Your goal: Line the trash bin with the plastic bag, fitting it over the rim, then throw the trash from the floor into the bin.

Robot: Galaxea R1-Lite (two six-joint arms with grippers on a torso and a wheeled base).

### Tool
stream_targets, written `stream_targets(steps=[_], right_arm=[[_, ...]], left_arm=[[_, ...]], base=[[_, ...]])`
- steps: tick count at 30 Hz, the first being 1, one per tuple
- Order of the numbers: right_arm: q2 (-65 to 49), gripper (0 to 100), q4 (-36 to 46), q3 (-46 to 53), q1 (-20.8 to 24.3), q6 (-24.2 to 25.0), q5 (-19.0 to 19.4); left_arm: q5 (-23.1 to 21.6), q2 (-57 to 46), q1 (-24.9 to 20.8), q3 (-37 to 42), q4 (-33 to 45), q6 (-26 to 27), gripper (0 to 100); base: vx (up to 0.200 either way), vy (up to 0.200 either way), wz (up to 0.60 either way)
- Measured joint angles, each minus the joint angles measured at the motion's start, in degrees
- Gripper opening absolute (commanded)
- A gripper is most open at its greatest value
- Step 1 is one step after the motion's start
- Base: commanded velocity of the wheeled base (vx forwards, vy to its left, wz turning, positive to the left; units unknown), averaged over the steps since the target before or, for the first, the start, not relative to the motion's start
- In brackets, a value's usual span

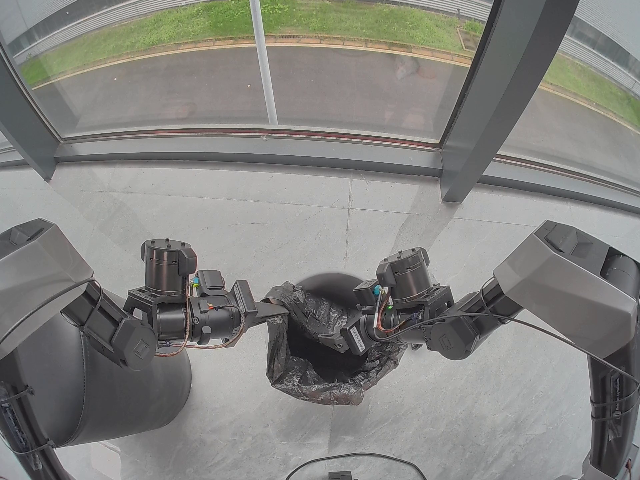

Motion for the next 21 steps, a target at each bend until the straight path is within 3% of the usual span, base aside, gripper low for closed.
stream_targets(steps=[4,14,21], right_arm=[[-0.02,100,-0.18,0.27,0.11,-1.4,-0.2],[-0.27,100,-0.62,0.13,1.05,-11.89,-1.87],[-0.68,100,-0.54,-1.72,0.96,-12.57,-2.5]], left_arm=[[0.0,0.01,0.0,0.0,0.0,0.04,0],[0.0,0.11,-0.06,-0.06,0.0,0.04,0],[0.0,0.12,-0.11,-0.02,0.0,0.06,0]], base=[[0.0,0.0,0.0],[0.0,0.0,0.0],[0.0,0.0,0.0]])
